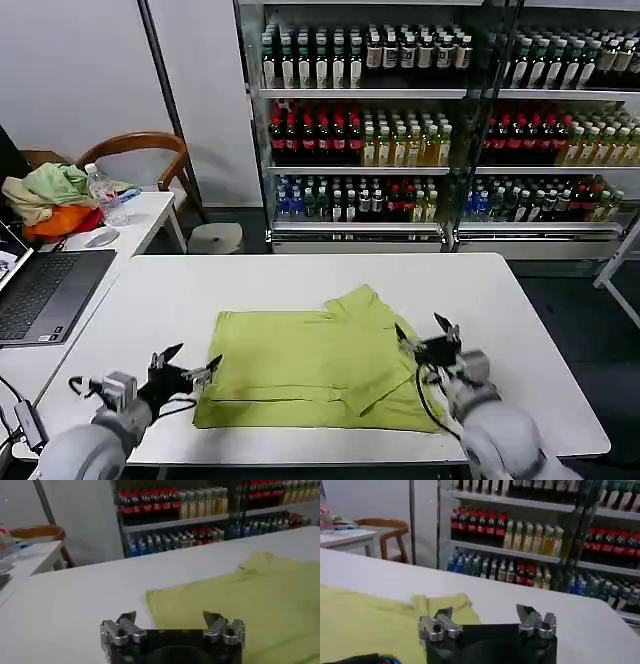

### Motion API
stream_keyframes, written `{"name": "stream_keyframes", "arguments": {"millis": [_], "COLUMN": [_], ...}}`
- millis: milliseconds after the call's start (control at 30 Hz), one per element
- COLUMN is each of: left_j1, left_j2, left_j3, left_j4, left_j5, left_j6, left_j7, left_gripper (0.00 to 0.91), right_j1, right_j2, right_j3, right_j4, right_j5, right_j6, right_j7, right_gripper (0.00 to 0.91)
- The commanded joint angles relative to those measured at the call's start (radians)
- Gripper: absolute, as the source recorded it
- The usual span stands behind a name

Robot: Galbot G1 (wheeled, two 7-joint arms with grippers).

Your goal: Fold and organize the clothes.

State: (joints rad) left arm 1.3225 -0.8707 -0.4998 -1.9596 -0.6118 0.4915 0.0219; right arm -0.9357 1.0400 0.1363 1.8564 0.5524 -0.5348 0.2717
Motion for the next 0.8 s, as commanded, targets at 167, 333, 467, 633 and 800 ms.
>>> {"name": "stream_keyframes", "arguments": {"millis": [167,333,467,633,800], "left_j1": [-0.400,-0.456,-0.503,-0.525,-0.512], "left_j2": [-0.007,-0.015,-0.031,-0.032,-0.041], "left_j3": [0.234,0.281,0.304,0.320,0.318], "left_j4": [0.371,0.444,0.516,0.560,0.561], "left_j5": [-0.040,-0.041,-0.032,-0.033,-0.027], "left_j6": [-0.058,-0.060,-0.052,-0.043,-0.048], "left_j7": [0.061,0.080,0.078,0.093,0.093], "left_gripper": [0.907,0.907,0.907,0.907,0.907], "right_j1": [0.412,0.426,0.439,0.441,0.437], "right_j2": [0.172,0.225,0.258,0.278,0.284], "right_j3": [-0.152,-0.158,-0.159,-0.153,-0.149], "right_j4": [-0.484,-0.561,-0.626,-0.673,-0.710], "right_j5": [0.036,0.004,-0.027,-0.031,-0.045], "right_j6": [-0.037,-0.015,0.008,0.013,0.042], "right_j7": [-0.044,-0.055,-0.065,-0.079,-0.112], "right_gripper": [0.907,0.907,0.907,0.907,0.907]}}
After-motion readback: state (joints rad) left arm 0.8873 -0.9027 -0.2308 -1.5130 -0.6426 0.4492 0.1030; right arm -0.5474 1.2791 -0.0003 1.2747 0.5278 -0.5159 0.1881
